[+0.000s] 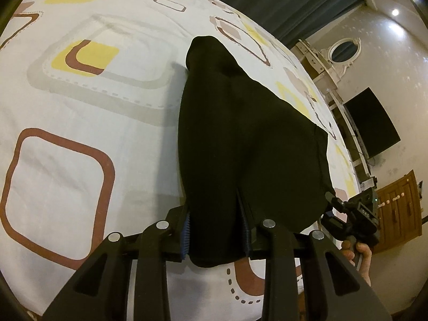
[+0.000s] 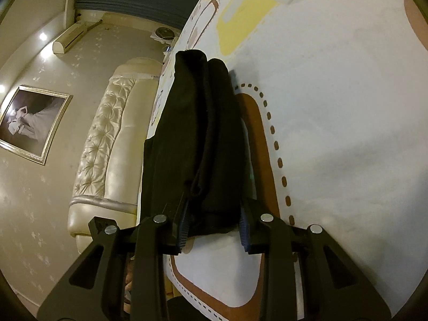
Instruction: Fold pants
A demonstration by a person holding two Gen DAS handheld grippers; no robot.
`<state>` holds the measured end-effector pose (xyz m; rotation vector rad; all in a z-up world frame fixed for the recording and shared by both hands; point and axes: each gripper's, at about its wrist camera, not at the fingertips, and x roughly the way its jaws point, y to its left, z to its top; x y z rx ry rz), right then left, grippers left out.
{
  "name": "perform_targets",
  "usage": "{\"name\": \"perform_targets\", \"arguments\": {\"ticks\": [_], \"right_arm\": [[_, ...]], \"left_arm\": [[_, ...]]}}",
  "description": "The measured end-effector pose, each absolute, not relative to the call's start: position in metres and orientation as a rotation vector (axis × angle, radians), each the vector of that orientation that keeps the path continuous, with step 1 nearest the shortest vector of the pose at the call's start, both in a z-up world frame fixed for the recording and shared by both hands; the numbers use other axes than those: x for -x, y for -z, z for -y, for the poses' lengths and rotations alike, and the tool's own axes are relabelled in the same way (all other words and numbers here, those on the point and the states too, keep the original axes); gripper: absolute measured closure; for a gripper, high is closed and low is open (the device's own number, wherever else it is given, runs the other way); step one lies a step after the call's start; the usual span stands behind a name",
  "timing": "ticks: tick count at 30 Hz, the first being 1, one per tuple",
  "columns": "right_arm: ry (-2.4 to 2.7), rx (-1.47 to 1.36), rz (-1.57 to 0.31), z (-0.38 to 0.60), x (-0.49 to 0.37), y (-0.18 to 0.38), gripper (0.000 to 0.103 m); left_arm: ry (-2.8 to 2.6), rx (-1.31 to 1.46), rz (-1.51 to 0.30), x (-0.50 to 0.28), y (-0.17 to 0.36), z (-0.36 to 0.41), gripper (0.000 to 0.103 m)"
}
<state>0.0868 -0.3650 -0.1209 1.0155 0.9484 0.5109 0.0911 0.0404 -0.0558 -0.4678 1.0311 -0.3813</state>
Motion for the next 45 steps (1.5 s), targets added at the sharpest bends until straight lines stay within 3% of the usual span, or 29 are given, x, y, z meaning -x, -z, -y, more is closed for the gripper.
{"name": "perform_targets", "arguments": {"ticks": [4, 13, 16, 29, 45], "right_arm": [[-0.51, -1.032, -0.947, 0.366, -0.086, 0.122, 0.071], [-0.488, -1.053, -0.953, 0.371, -0.071, 0.118, 0.054], [-0.475, -1.036, -0.963, 0.373, -0.06, 0.115, 0.051], [-0.366, -0.802, -1.011, 0.35, -0.011, 0.088, 0.027], [-0.133, -0.291, -0.954, 0.286, 0.026, 0.044, 0.021]], "left_arm": [[0.378, 0.432, -1.02, -0.085, 0.055, -0.037, 0.068], [0.288, 0.302, -0.964, -0.07, 0.049, -0.032, 0.035], [0.268, 0.32, -0.962, -0.063, 0.045, -0.035, 0.029], [0.184, 0.129, -0.892, -0.004, 0.018, -0.013, 0.023], [0.137, 0.077, -0.82, 0.045, 0.0, 0.002, 0.021]]}}
